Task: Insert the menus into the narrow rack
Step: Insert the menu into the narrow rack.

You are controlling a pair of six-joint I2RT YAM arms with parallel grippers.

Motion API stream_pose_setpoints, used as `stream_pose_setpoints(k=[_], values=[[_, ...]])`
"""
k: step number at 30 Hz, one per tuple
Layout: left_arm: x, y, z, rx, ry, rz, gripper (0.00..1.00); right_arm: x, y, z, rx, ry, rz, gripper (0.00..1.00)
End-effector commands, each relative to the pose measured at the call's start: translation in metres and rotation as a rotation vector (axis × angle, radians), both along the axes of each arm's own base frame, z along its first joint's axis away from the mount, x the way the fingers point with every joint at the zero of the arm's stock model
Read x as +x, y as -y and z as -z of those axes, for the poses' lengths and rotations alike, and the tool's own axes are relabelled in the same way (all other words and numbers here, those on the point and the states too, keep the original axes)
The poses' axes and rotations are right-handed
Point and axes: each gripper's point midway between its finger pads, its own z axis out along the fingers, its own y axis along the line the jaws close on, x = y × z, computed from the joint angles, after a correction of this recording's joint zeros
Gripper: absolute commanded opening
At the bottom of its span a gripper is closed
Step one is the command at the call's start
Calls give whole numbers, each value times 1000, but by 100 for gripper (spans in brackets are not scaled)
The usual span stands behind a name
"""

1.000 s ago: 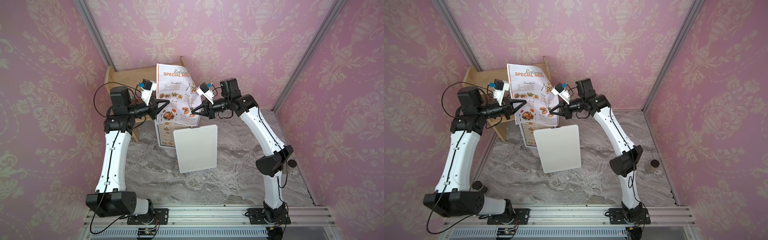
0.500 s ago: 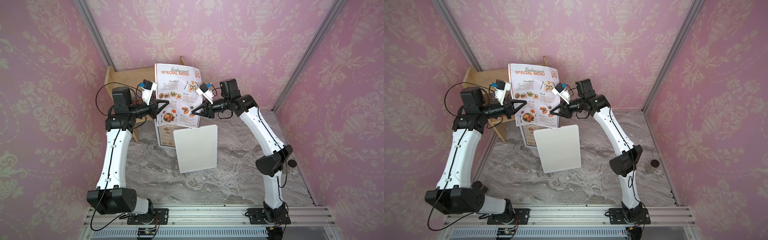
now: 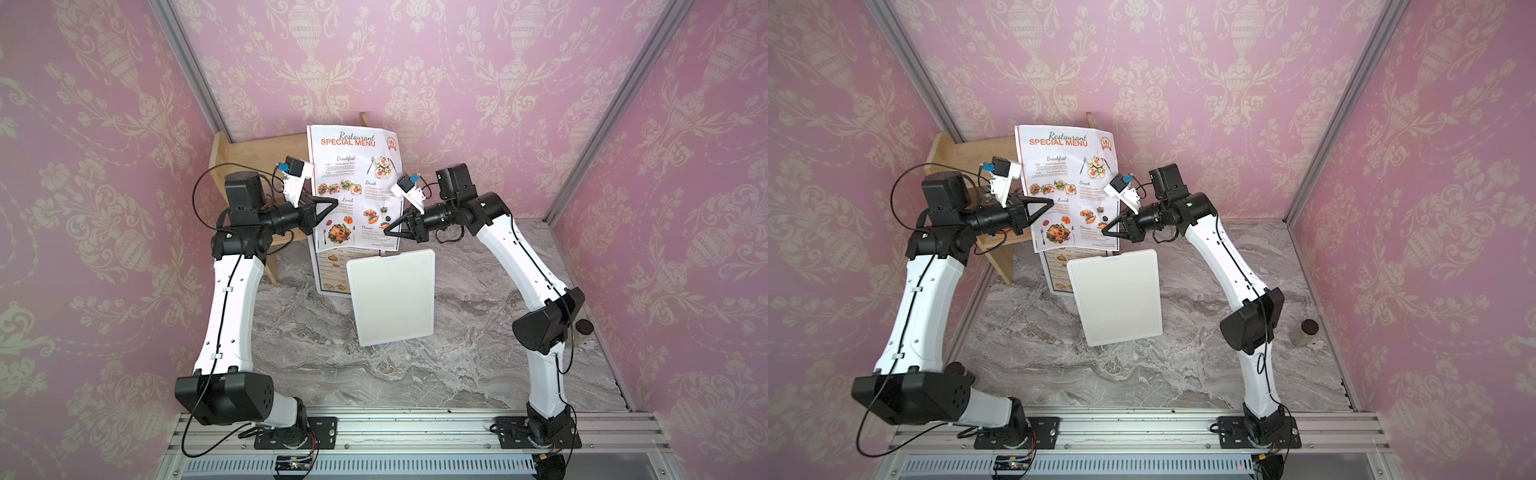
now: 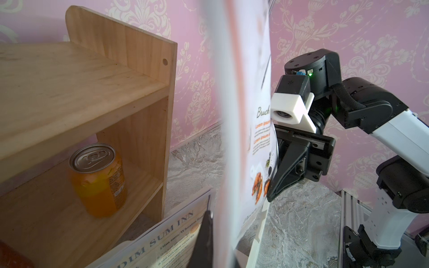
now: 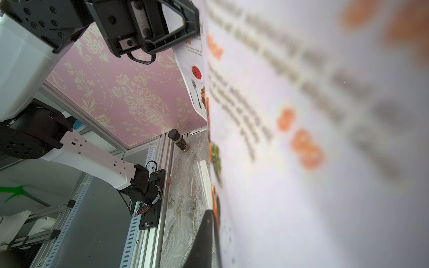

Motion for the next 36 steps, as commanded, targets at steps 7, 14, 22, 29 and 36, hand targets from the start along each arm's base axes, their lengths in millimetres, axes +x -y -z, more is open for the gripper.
stream_pose_setpoints(k=[7,14,22,29,36], values=[[3,-5,-3,5,-16,-29,0,-20,6,-11,0,11,-30,0],[2,-7,3,36,-31,-37,0,-18,6,-8,-4,1,-24,0],[5,-10,7,66,-42,-56,0,-14,5,-2,-5,-16,-21,0],[8,-10,5,57,-44,-59,0,-9,4,4,1,-41,-19,0],[14,-11,3,45,-60,-64,0,-5,2,9,0,-60,-9,0]])
